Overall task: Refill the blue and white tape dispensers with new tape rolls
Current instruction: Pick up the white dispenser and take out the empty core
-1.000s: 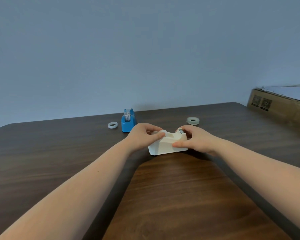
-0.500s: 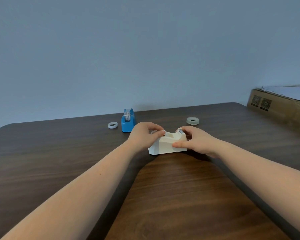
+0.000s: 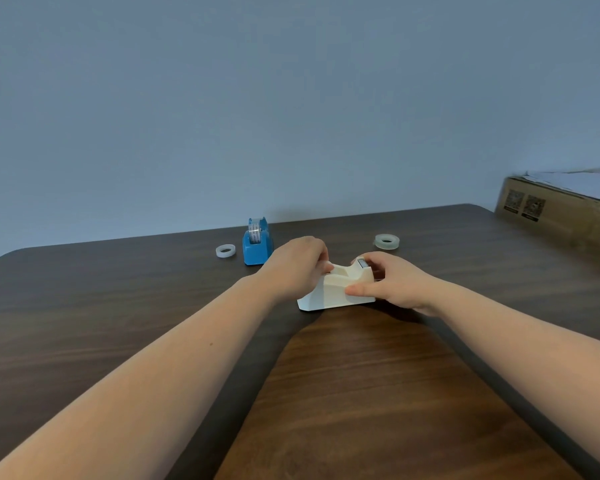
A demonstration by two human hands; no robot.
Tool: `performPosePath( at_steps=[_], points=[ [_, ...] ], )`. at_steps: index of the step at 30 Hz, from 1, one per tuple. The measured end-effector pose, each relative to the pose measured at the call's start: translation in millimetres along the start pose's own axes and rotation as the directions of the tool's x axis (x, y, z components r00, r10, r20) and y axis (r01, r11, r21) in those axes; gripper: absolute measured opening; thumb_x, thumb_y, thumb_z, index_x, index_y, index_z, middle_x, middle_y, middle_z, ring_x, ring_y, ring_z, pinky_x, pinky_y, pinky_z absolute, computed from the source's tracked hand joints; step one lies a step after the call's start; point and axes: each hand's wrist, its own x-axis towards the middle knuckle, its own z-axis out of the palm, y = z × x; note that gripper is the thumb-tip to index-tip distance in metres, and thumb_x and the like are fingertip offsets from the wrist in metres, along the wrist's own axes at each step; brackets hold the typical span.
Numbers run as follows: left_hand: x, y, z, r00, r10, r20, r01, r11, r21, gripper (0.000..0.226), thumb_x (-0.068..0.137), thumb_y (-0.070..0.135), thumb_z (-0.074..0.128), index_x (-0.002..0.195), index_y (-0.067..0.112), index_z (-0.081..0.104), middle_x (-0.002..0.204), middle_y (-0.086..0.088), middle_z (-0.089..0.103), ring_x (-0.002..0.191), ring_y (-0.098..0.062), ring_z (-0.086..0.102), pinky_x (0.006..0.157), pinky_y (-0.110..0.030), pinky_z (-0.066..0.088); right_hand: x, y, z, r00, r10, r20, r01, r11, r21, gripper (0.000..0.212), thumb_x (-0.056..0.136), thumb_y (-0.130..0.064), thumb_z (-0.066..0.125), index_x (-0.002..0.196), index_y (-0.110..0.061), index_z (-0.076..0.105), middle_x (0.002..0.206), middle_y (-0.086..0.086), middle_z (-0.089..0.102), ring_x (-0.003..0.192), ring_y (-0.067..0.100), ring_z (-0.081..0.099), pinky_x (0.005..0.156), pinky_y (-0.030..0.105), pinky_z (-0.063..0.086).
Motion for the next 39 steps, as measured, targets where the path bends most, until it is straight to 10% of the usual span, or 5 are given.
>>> performPosePath(
  at_steps=[10, 18, 39],
  points=[
    [-5.1, -2.5, -1.8, 0.977, -0.138, -0.160, 0.073, 0.931, -0.359, 0.019, 0.095, 0.026, 0.052, 0.103, 0.010, 0.058, 0.104, -0.007, 0.064, 0.094, -0.020, 0.062, 0.083, -0.031, 0.051, -4.0, -3.7, -0.2, 0.999, 0.029, 0.030, -0.030, 0.999, 0.013, 0.072, 0.074, -0.040, 0.076, 0.137, -0.024, 0.045, 0.128, -0.004, 0.055, 0.113, 0.014, 0.052, 0.095, 0.030, 0.046],
    [-12.8, -8.6, -0.3, 0.953, -0.290, -0.087, 0.148, 0.697, -0.702, 0.018, 0.092, 0.029, 0.056, 0.104, 0.015, 0.061, 0.106, -0.003, 0.067, 0.096, -0.019, 0.068, 0.090, -0.037, 0.056, -13.6, -32.1, -9.2, 0.958, -0.114, -0.265, 0.156, 0.977, 0.145, 0.034, 0.087, -0.043, 0.060, 0.117, -0.027, 0.063, 0.119, -0.012, 0.060, 0.116, 0.009, 0.053, 0.095, 0.027, 0.040],
    [-17.5, 11.3, -0.7, 0.935, -0.356, -0.001, 0.169, 0.447, -0.878, 0.030, 0.084, 0.025, 0.070, 0.111, 0.012, 0.070, 0.100, -0.007, 0.075, 0.087, -0.019, 0.074, 0.083, -0.031, 0.059, -17.2, -44.5, 2.3, 0.962, -0.100, -0.256, 0.179, 0.934, 0.308, 0.030, 0.079, -0.034, 0.072, 0.103, -0.015, 0.071, 0.097, -0.002, 0.071, 0.092, 0.009, 0.063, 0.075, 0.019, 0.045]
  ],
)
